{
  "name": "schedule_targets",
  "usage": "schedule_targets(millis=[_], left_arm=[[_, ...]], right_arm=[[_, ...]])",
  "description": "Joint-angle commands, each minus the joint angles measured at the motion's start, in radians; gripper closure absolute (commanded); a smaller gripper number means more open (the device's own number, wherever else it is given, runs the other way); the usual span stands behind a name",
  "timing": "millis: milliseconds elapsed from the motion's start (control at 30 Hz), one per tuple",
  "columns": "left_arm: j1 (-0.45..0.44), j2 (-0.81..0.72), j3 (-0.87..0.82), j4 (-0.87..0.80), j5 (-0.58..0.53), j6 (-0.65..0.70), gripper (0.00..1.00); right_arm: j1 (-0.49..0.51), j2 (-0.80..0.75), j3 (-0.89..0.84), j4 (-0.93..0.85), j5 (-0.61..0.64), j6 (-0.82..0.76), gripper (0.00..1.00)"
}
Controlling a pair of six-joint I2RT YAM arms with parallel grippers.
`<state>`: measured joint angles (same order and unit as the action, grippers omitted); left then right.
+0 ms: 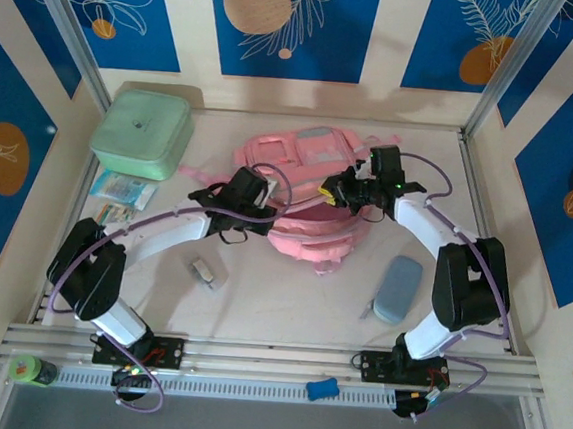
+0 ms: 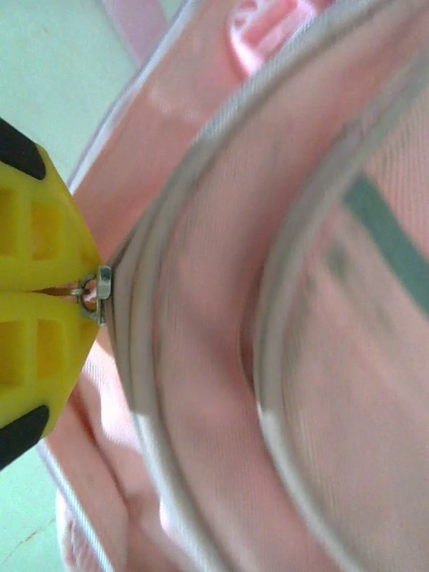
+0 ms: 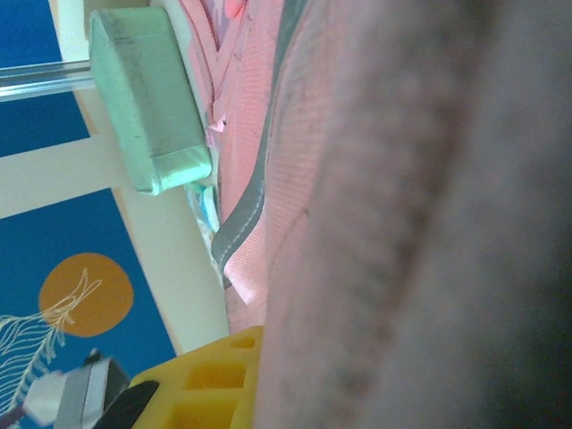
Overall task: Pack the student bag
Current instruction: Unzip the student bag at the center of the table.
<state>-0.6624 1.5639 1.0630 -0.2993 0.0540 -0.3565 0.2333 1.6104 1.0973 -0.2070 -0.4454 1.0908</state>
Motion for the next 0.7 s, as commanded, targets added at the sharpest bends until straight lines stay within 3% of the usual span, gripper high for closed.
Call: schedule_targets(millis=[0, 333, 467, 567, 667], left_arm=[[0.110, -0.019, -0.042, -0.025, -0.055, 0.058, 1.00], [0.338, 0.130, 0.064, 0.109, 0.007, 0.058, 1.00], [0.357, 0.183, 0.112, 0.117, 0.033, 0.056, 1.00], [0.368, 0.205, 0.136, 0.080, -0.046, 0.055, 1.00], [0.392, 0.196, 0.107, 0.096, -0.055, 0.046, 1.00]], right_arm=[[-0.081, -0.038, 0.006, -0.005, -0.045, -0.061, 1.00], [-0.072, 0.008, 0.000, 0.050, -0.119, -0.077, 1.00], [-0.048, 0.023, 0.030, 0.021, -0.078, -0.119, 1.00], [-0.060, 0.010, 0.015, 0.021, -0.071, -0.129, 1.00], [-0.089, 0.012, 0.025, -0.012, -0.108, -0.124, 1.00]])
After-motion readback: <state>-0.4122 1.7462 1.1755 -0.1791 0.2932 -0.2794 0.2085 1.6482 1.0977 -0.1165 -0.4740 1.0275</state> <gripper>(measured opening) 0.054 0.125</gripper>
